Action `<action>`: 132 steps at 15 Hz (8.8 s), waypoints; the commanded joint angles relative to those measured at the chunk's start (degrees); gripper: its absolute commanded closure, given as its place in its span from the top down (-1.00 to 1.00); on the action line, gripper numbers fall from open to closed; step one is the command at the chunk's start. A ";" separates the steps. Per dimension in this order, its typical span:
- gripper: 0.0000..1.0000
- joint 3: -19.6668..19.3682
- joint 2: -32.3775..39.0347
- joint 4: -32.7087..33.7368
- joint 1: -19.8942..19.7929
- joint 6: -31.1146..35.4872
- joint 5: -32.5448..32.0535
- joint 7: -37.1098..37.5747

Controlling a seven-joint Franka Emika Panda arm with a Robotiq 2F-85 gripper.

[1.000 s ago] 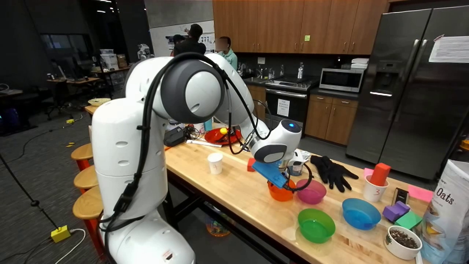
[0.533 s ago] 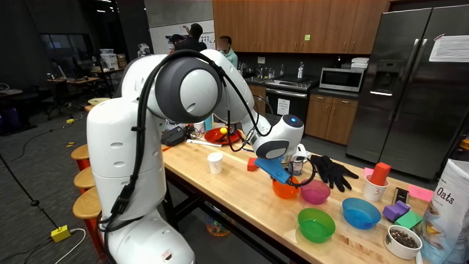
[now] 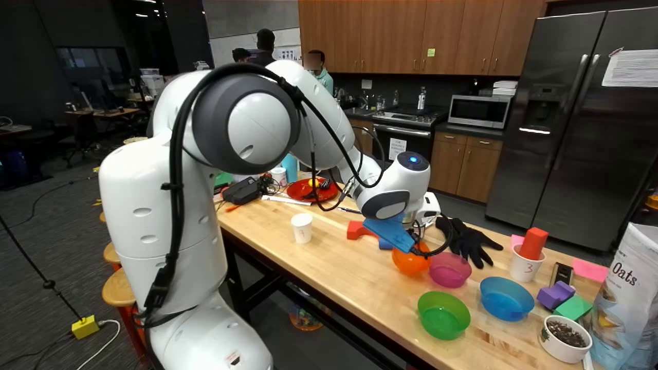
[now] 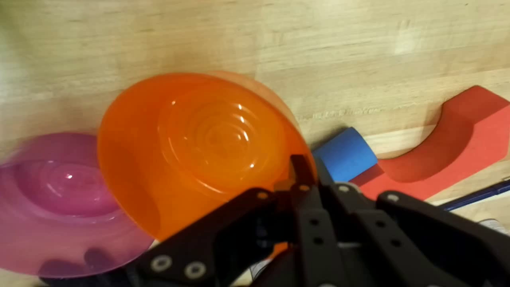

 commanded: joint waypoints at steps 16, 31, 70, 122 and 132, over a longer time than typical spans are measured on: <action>-0.98 -4.91 -7.52 -9.36 -3.32 19.48 -25.66 13.52; -0.98 -5.57 -1.02 -10.02 -1.39 26.63 -22.54 11.13; -0.98 -10.09 -3.72 -5.21 3.08 22.02 -13.40 0.24; -0.03 -23.11 0.71 -8.53 7.86 27.32 -28.06 20.50; -1.00 -21.54 -0.79 -9.52 9.80 24.12 -26.93 25.38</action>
